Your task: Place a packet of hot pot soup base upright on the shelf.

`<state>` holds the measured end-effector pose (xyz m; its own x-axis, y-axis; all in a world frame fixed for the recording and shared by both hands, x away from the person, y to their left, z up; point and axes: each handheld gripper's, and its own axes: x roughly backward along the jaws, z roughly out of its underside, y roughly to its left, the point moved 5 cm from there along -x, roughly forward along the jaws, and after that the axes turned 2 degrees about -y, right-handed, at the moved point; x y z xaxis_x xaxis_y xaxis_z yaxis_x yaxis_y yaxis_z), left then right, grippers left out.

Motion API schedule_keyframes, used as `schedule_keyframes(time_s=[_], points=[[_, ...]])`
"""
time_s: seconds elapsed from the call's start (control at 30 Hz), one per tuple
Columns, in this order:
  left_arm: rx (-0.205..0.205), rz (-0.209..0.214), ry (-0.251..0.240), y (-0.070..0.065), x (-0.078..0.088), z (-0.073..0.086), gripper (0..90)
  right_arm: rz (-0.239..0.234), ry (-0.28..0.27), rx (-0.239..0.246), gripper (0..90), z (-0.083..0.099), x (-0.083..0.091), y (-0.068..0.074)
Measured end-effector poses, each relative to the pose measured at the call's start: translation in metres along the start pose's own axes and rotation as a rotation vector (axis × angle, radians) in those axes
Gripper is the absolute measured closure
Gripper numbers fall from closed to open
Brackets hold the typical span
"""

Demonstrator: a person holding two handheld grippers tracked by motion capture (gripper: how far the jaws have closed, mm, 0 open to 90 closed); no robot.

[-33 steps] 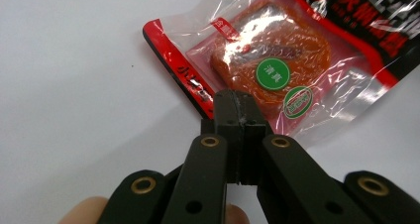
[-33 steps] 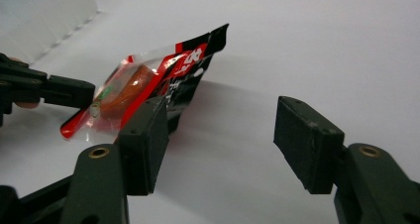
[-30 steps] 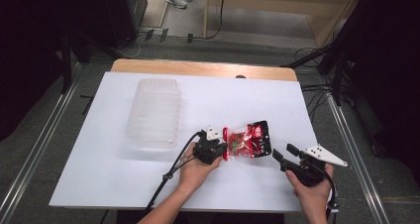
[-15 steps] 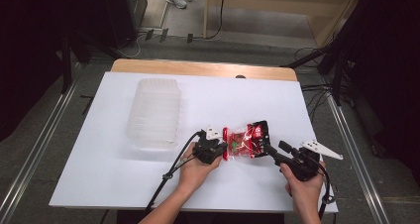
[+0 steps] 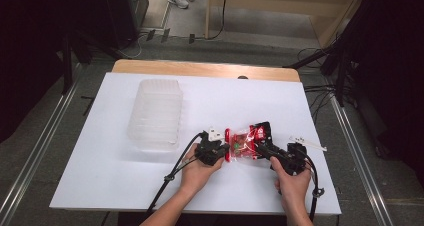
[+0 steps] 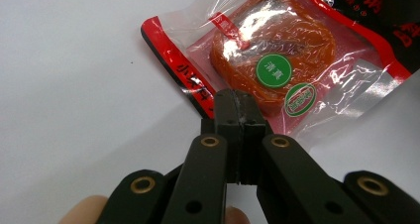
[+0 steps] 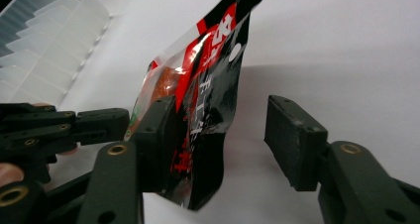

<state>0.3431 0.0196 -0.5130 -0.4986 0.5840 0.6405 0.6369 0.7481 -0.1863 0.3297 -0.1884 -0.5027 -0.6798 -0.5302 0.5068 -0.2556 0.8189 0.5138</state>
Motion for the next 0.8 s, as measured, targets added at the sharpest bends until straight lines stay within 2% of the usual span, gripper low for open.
schedule_keyframes(time_s=[0.07, 0.1, 0.13, 0.17, 0.2, 0.23, 0.27, 0.37, 0.4, 0.43, 0.47, 0.57, 0.63, 0.67, 0.7, 0.73, 0.8], points=[[0.001, 0.003, 0.001, 0.0, 0.0, 0.0, 90.0, -0.041, 0.008, -0.031, 60.5, 0.0, -0.008, 0.004], [0.003, 0.005, 0.0, 0.0, 0.0, 0.0, 90.0, -0.041, 0.008, -0.031, 60.5, 0.0, -0.008, 0.004], [0.008, 0.009, -0.003, 0.0, 0.0, 0.0, 90.0, -0.064, 0.011, -0.028, 72.0, 0.001, -0.012, 0.008], [0.009, 0.01, -0.005, 0.0, 0.0, 0.0, 90.0, -0.064, 0.011, -0.028, 72.0, 0.001, -0.012, 0.008], [0.012, 0.011, -0.005, 0.0, 0.0, 0.0, 90.0, -0.074, 0.007, -0.009, 85.0, 0.001, -0.013, 0.011], [0.014, 0.015, -0.003, 0.0, 0.0, 0.0, 90.0, -0.074, 0.007, -0.009, 85.0, 0.001, -0.013, 0.011], [0.014, 0.013, -0.003, 0.001, 0.0, 0.0, 90.0, -0.056, -0.001, 0.03, 90.0, 0.0, -0.013, 0.013], [0.018, 0.009, -0.016, 0.002, 0.002, -0.002, 90.0, -0.058, -0.004, 0.054, 90.0, -0.001, -0.012, 0.015], [0.018, 0.018, -0.029, 0.002, 0.003, -0.002, 90.0, -0.058, -0.005, 0.068, 90.0, -0.001, -0.012, 0.016], [0.012, 0.027, -0.063, 0.001, 0.007, -0.004, 90.0, -0.065, -0.008, 0.093, 90.0, -0.002, -0.01, 0.018], [0.012, 0.027, -0.063, 0.001, 0.007, -0.004, 87.9, -0.065, -0.008, 0.093, 90.0, -0.002, -0.01, 0.018], [-0.023, 0.024, -0.088, 0.0, 0.014, -0.007, 84.6, -0.08, -0.02, 0.131, 90.0, -0.007, -0.006, 0.02], [-0.023, 0.033, -0.117, 0.001, 0.023, -0.011, 79.2, -0.079, -0.029, 0.173, 90.0, -0.012, -0.002, 0.023], [-0.016, 0.041, -0.158, 0.001, 0.034, -0.016, 73.4, -0.074, -0.036, 0.213, 90.0, -0.016, 0.002, 0.026], [-0.016, 0.044, -0.172, 0.003, 0.041, -0.018, 68.8, -0.074, -0.037, 0.232, 90.0, -0.018, 0.004, 0.029], [-0.016, 0.044, -0.172, 0.003, 0.041, -0.018, 67.3, -0.074, -0.037, 0.232, 90.0, -0.018, 0.004, 0.029], [-0.012, 0.055, -0.203, 0.005, 0.053, -0.021, 64.6, -0.069, -0.048, 0.291, 90.0, -0.023, 0.008, 0.034]])
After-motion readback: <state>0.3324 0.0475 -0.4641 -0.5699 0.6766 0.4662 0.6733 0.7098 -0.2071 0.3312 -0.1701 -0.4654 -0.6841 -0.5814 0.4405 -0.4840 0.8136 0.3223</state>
